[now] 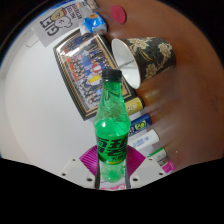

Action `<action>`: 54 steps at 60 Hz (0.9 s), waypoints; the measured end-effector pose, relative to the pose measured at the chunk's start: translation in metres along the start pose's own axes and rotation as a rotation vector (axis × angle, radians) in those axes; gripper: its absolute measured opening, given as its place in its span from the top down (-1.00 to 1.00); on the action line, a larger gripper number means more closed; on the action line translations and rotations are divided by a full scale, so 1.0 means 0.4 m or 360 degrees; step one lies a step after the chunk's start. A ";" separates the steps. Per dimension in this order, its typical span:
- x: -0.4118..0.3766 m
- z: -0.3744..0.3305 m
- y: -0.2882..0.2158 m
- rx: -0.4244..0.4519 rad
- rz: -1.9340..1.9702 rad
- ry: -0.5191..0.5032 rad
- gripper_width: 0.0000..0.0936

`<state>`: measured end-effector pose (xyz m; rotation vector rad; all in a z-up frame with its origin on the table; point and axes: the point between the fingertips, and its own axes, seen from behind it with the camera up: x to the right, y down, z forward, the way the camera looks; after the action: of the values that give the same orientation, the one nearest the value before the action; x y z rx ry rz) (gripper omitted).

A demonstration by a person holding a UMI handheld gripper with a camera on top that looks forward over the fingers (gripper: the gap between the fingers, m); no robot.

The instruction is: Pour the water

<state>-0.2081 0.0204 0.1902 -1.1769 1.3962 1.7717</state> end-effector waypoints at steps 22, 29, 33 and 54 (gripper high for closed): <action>-0.092 -0.035 0.016 -0.0112 -0.1183 0.0285 0.28; -0.189 -0.047 -0.042 -0.0059 -0.1713 0.0344 0.28; -0.243 -0.063 -0.096 -0.0027 -0.1946 0.0378 0.28; -0.343 -0.131 -0.588 0.0170 -0.3047 0.0762 0.28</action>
<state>0.0677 0.0452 0.2071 -1.8184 0.0474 0.0349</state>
